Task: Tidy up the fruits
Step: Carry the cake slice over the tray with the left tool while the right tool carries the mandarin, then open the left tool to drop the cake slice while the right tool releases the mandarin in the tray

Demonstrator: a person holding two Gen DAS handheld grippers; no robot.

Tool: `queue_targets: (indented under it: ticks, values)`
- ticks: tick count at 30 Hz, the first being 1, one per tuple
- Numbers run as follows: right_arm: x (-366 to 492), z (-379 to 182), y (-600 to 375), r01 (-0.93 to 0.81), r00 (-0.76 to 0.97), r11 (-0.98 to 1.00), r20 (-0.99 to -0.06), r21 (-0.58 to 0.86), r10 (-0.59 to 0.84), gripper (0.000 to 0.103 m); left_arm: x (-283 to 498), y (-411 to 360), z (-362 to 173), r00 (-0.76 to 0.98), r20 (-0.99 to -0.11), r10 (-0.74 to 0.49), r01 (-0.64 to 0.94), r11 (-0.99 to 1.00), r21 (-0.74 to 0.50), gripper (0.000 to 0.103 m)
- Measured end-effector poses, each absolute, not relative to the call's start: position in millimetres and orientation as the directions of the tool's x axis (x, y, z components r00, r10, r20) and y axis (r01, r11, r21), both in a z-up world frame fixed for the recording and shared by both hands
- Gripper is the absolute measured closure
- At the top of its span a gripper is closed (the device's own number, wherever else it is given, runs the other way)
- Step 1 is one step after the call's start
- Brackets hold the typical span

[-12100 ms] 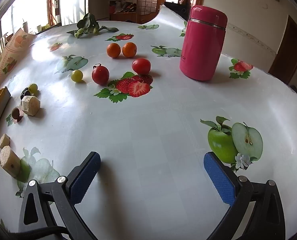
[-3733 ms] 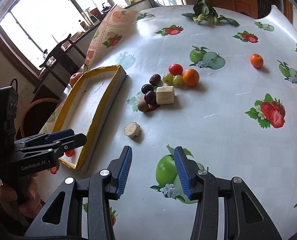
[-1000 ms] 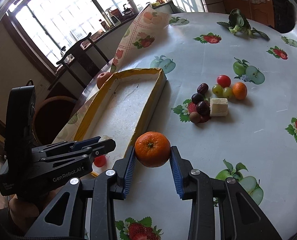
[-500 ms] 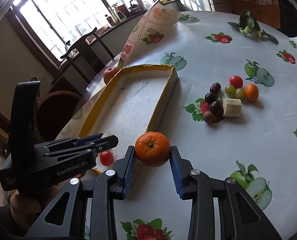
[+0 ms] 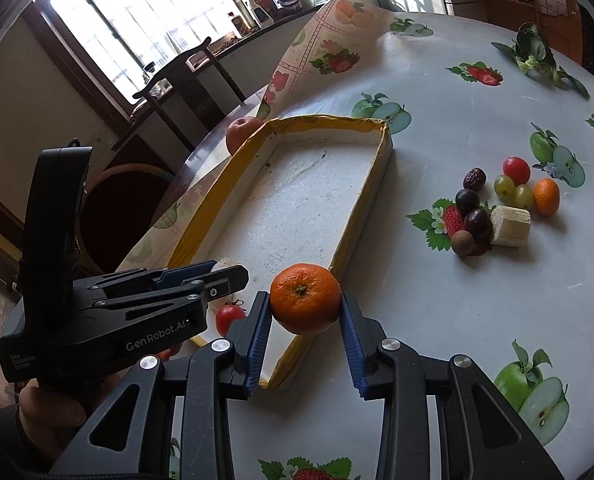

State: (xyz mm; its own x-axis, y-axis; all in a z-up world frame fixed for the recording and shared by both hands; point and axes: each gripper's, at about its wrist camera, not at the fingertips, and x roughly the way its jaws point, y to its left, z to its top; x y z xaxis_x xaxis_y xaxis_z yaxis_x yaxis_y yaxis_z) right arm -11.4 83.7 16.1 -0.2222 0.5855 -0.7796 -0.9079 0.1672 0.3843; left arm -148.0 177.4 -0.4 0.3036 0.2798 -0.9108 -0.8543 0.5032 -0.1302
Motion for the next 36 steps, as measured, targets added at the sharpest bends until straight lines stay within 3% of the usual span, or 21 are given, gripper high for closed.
queue_targets:
  ticks: [17, 30, 32, 34, 36]
  values:
    - [-61.9, -12.2, 150.3, -0.943, -0.262, 0.054, -0.832, 0.328, 0.49, 0.068, -150.3, 239.4, -28.8, 0.214, -0.937, 0.277, -0.886, 0.458, -0.067, 0.076]
    - [-79.0, -52.5, 173.9, -0.971, -0.213, 0.019, -0.894, 0.239, 0.394, 0.066, -139.2, 240.7, -49.9, 0.147, -0.948, 0.281, -0.879, 0.477, 0.005, 0.075]
    - [-81.6, -52.0, 173.2, -0.974, -0.204, 0.009, -0.897, 0.226, 0.392, 0.066, -140.2, 241.8, -49.5, 0.157, -0.95, 0.269, -0.883, 0.47, -0.013, 0.072]
    - [-81.3, -52.1, 172.0, -0.973, -0.211, 0.008, -0.897, 0.232, 0.388, 0.066, -142.5, 243.4, -48.7, 0.162, -0.953, 0.256, -0.889, 0.457, -0.029, 0.054]
    - [-79.5, -50.8, 170.7, -0.97, -0.22, 0.014, -0.897, 0.244, 0.384, 0.063, -146.1, 243.2, -46.2, 0.165, -0.951, 0.262, -0.895, 0.445, -0.033, 0.051]
